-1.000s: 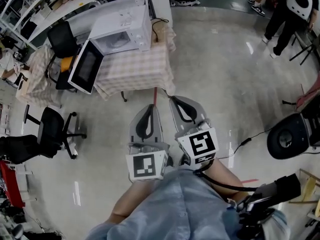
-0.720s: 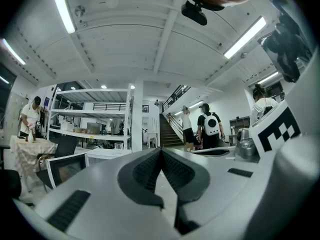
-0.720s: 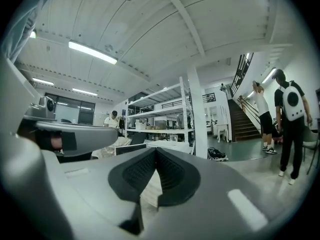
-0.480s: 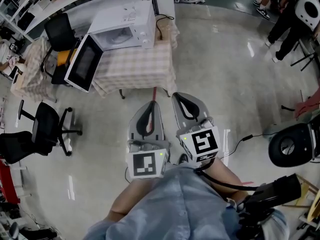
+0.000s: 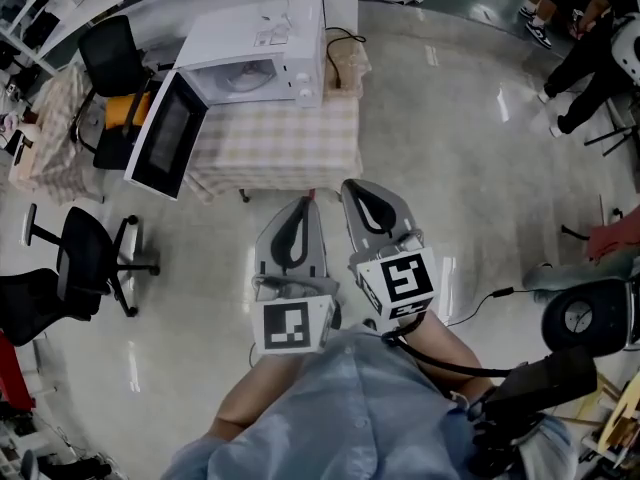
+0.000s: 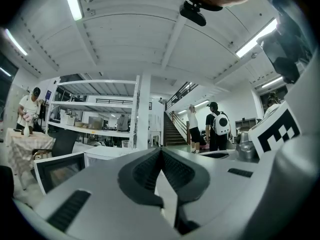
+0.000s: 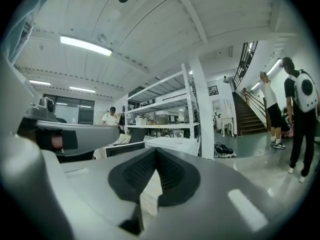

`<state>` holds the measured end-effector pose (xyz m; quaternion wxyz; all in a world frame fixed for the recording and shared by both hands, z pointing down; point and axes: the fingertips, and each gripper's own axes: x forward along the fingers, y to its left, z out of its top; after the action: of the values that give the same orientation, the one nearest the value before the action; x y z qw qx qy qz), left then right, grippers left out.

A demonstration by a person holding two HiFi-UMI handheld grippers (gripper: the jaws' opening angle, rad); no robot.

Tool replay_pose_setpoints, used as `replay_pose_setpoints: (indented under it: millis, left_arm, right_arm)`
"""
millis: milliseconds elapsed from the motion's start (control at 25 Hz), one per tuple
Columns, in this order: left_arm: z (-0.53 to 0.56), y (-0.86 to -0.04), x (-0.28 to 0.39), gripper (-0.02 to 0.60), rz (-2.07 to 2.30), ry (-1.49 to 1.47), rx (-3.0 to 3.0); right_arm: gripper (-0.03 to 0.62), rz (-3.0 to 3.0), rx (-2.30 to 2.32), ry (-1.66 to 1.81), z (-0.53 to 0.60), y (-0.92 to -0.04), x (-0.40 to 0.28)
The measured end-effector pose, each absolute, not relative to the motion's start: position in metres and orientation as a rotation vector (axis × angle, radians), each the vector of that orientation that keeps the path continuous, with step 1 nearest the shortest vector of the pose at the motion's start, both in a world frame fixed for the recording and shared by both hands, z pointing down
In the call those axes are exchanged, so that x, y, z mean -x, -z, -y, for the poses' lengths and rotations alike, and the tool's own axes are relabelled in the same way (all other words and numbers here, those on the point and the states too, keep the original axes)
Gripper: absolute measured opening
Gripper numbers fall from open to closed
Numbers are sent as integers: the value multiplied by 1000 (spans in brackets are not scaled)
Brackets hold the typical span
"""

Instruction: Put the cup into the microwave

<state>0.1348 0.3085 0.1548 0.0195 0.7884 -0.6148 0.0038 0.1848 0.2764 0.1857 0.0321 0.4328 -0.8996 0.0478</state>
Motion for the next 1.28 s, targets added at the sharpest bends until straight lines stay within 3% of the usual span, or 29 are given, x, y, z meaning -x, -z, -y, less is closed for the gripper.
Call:
replay_pose_setpoints:
  millis: [600, 1280]
  left_arm:
    - [-207, -143, -49, 6, 1866, 43, -2486]
    - [-159, -157, -46, 6, 1816, 6, -2488]
  right_arm:
    - [2, 2744, -1379, -94, -173, -171, -99]
    - [2, 2698, -1455, -120, -125, -184, -103]
